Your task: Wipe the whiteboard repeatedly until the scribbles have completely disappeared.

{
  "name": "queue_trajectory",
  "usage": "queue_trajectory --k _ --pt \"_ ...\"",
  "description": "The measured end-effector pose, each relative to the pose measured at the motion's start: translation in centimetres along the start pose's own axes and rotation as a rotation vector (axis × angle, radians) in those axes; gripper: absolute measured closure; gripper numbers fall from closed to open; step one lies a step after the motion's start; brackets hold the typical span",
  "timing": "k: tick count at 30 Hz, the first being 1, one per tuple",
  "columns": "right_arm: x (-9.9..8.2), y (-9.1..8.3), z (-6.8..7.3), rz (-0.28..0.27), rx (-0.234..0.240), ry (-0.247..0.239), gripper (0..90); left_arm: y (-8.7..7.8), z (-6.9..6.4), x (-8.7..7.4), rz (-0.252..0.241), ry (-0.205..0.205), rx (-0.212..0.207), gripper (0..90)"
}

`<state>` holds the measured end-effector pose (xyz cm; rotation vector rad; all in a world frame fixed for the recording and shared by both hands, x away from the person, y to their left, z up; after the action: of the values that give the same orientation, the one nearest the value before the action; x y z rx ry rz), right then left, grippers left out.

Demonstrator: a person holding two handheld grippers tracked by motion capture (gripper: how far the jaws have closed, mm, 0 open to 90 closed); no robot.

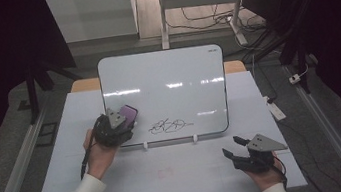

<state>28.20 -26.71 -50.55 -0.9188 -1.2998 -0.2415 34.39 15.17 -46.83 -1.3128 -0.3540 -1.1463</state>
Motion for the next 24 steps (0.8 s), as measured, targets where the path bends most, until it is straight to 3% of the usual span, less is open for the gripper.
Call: queue_trajectory --k 5,11,16,24 --pt "0.0 0.1 0.0 -0.001 0.004 -0.002 37.5 1.0 -4.0 1.5 -0.015 0.066 -0.048 41.8" --pt "0.0 -0.1 -0.1 -0.006 0.001 -0.002 37.5 2.6 -9.5 3.9 -0.064 0.091 -0.131 41.8" --pt "0.0 -0.5 -0.3 -0.014 -0.011 0.007 37.5 3.6 -13.6 4.8 -0.070 0.152 -0.188 41.8" --pt "-0.3 -1.0 -0.7 -0.020 -0.032 0.020 37.5 4.2 -14.6 5.8 -0.074 0.138 -0.257 41.8"
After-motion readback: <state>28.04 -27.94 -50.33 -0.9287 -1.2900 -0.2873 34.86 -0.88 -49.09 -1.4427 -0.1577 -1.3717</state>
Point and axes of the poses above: each handheld gripper's, and its own axes: y roughly forward along the jaws, x roughly out of its top, z roughly to its left, the point moved 1 cm from there along y, roughly forward along the jaws, and after that the axes turned 5 degrees about x, right-handed, at the moved point
